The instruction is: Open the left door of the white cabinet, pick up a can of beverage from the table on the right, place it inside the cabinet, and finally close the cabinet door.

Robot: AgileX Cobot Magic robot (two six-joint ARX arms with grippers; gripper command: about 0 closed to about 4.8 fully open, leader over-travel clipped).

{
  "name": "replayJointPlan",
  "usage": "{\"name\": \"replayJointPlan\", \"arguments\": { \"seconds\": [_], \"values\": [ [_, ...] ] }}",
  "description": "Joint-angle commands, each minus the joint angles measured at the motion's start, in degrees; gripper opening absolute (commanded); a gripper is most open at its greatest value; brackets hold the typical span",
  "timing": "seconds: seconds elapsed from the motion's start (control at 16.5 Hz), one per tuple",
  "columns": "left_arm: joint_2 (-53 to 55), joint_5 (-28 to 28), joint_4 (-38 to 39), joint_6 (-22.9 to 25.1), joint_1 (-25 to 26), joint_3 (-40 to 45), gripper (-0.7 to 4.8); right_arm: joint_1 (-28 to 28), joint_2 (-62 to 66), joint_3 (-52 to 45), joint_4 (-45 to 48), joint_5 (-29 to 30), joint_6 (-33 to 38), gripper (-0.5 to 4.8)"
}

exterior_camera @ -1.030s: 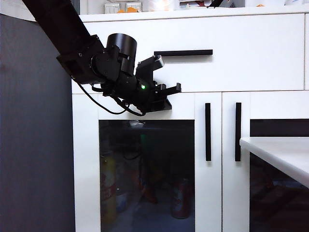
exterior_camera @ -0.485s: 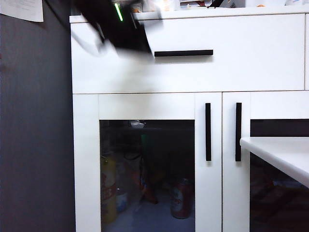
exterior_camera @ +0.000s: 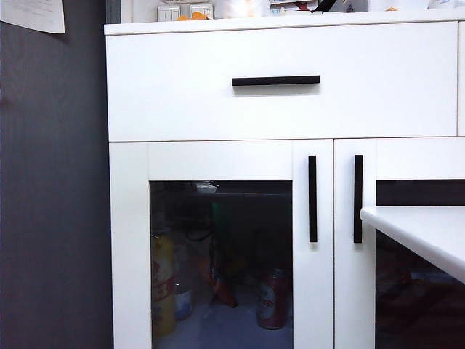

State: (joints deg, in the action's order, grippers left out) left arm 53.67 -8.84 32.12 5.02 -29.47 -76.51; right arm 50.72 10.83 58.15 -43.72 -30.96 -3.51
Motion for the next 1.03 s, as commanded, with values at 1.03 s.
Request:
{"name": "replayJointPlan", "arguments": {
  "seconds": [1.03],
  "values": [
    [-36.5, -1.1, -31.1, -17.5, -0.1, 66.8, -0.06, 0.2, -4.6, -45.4, 31.1, 32.5, 3.4, 0.02]
  ]
}}
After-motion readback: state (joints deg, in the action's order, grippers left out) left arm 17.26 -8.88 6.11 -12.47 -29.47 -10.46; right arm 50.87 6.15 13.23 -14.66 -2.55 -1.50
